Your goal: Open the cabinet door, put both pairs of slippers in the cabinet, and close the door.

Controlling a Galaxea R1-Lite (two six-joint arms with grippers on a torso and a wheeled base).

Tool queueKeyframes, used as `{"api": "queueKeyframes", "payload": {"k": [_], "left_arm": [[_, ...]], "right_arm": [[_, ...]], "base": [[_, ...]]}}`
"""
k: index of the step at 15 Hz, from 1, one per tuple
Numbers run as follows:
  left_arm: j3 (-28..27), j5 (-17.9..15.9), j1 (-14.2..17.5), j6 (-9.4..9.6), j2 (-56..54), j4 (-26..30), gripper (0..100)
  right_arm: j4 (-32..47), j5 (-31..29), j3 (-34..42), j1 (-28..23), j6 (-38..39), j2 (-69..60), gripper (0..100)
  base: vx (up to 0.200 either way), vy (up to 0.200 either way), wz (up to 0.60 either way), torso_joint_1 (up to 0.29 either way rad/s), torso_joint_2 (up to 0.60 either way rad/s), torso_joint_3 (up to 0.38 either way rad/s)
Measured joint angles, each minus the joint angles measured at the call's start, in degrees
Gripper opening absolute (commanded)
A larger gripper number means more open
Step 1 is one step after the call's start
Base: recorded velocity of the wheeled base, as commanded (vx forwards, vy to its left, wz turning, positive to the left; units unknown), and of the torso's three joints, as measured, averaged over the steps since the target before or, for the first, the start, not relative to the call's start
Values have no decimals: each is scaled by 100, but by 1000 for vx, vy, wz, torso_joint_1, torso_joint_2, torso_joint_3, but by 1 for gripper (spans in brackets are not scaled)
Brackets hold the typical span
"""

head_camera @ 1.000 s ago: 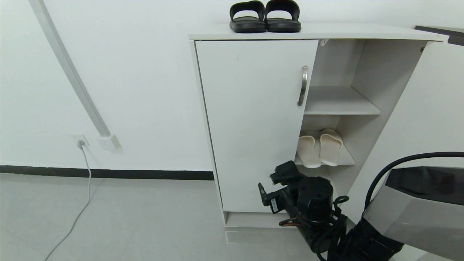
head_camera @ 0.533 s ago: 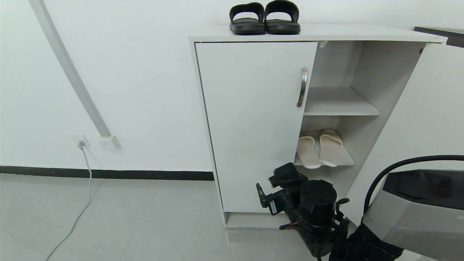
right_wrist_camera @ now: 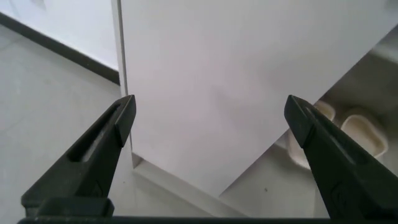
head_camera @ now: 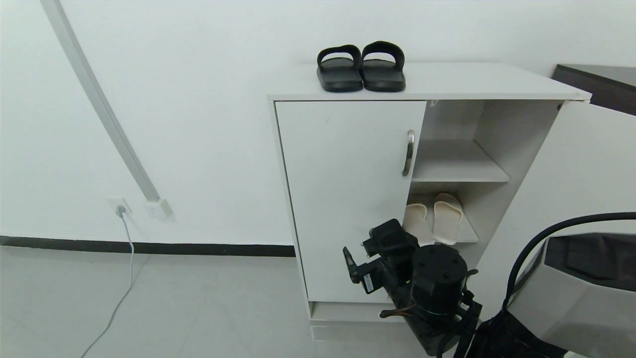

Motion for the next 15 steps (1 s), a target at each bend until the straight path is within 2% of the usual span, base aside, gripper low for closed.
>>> {"api": "queueKeyframes", "payload": {"k": [12,15], "left_arm": [[1,6,-2,-61,0,0,0],[1,93,-2,-71,0,0,0]], "right_arm": [[-68,-213,-41,-123,-13,-88,100],[-87,-199,-4,-402,29,-44,100]], "base": [[0,0,0,160,-480,-320],[0,0,0,209,-527,-316]]}}
